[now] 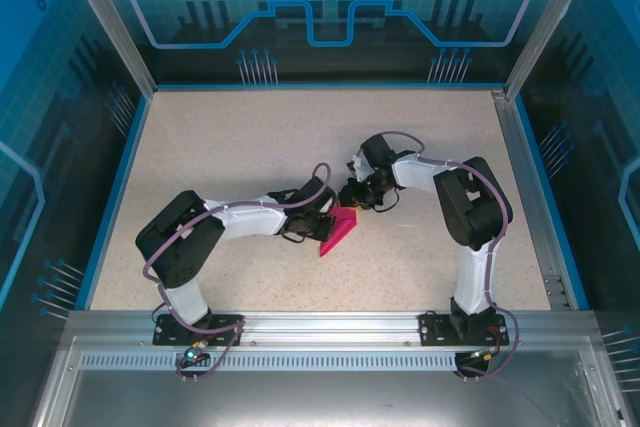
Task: Fold a paper plane with a square sheet of paper (pick it up from the middle)
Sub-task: Third fold the triangle at the center of the table.
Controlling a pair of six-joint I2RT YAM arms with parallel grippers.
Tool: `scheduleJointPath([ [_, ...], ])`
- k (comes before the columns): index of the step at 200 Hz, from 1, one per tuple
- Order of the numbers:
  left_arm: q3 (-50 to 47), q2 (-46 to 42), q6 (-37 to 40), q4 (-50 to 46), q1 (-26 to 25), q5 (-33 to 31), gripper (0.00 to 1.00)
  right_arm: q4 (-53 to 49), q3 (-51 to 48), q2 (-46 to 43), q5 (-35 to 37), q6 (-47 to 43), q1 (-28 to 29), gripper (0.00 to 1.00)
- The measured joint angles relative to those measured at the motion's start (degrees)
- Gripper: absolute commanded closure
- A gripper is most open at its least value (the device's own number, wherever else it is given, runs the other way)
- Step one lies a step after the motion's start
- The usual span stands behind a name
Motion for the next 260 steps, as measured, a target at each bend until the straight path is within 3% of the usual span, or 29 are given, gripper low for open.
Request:
scheduleJointPath([
  [65, -1.1, -2.8, -1.1, 0.0, 0.0, 1.5, 0.97, 0.0, 0.0, 0.0, 0.0, 0.0, 0.0, 0.76],
  [260, 0.5, -0.1, -1.0, -0.3, 0.0, 1.5, 0.97, 0.6, -0.5, -0.3, 0.0, 0.5, 0.1, 0.74],
])
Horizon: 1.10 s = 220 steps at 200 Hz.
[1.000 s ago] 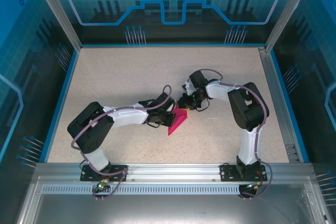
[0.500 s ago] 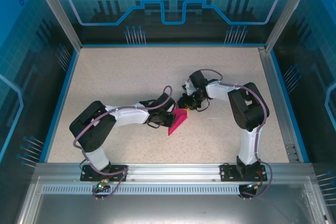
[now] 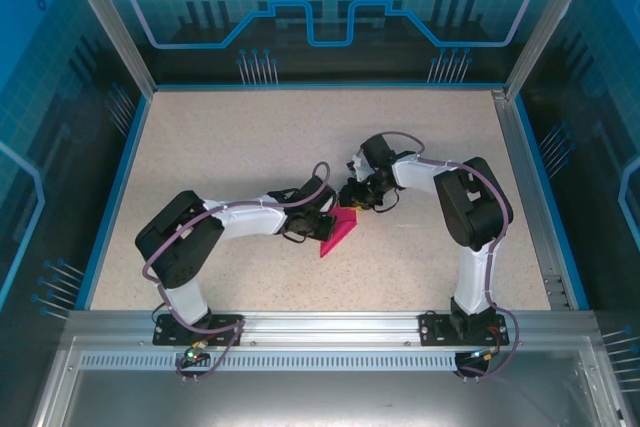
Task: Fold a paper plane with a square sheet of paper (pick it up from the middle)
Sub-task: Third fold the triangle at the center of the table.
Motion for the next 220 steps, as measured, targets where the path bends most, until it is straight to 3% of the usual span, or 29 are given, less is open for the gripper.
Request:
scheduleJointPath([
  [220, -0.9, -0.6, -1.1, 0.2, 0.0, 0.0, 0.97, 0.2, -0.2, -0.3, 0.9, 0.4, 0.3, 0.74],
])
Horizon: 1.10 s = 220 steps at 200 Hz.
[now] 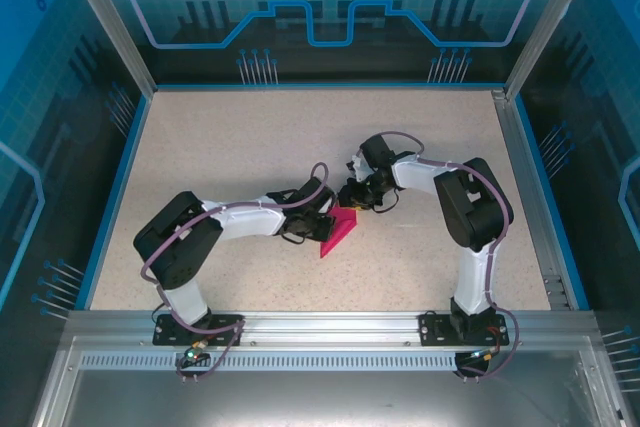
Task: Fold a paper plane with a square sheet of paper (pick it up from the middle)
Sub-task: Third fold the triangle at the center of the table.
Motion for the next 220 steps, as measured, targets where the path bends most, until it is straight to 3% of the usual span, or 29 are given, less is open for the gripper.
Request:
scheduleJointPath([
  [185, 0.0, 0.5, 0.7, 0.3, 0.0, 0.0, 0.98, 0.4, -2.1, -2.2, 1.5, 1.1, 0.3, 0.72],
  [220, 0.2, 0.5, 1.1, 0.1, 0.0, 0.0, 0.97, 0.4, -2.2, -2.1, 1.5, 1.1, 0.2, 0.76],
])
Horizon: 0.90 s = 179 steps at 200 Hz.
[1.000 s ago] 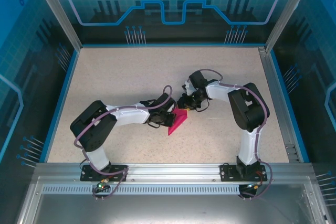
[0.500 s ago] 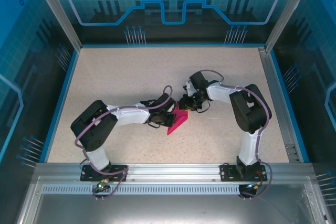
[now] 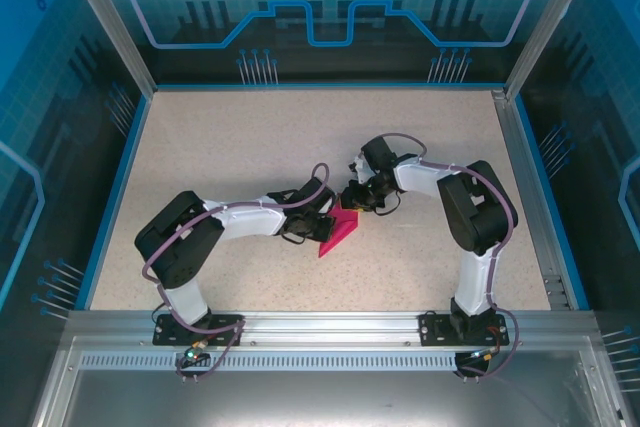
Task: Fold a paper plane with a square sheet of paper (pick it up from the middle)
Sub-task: Third fold the triangle at the center of the table.
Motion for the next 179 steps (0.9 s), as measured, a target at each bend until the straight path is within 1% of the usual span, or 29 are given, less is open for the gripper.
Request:
scheduleJointPath([
  [126, 0.5, 0.0, 1.1, -0.4, 0.0, -0.1, 0.97, 0.5, 0.0, 0.6, -1.1, 0.0, -0.3, 0.76],
  [179, 0.4, 0.1, 0.7, -0.7, 0.0, -0.1, 0.98, 1.1, -1.2, -0.7, -1.0, 0.2, -0.3, 0.73],
])
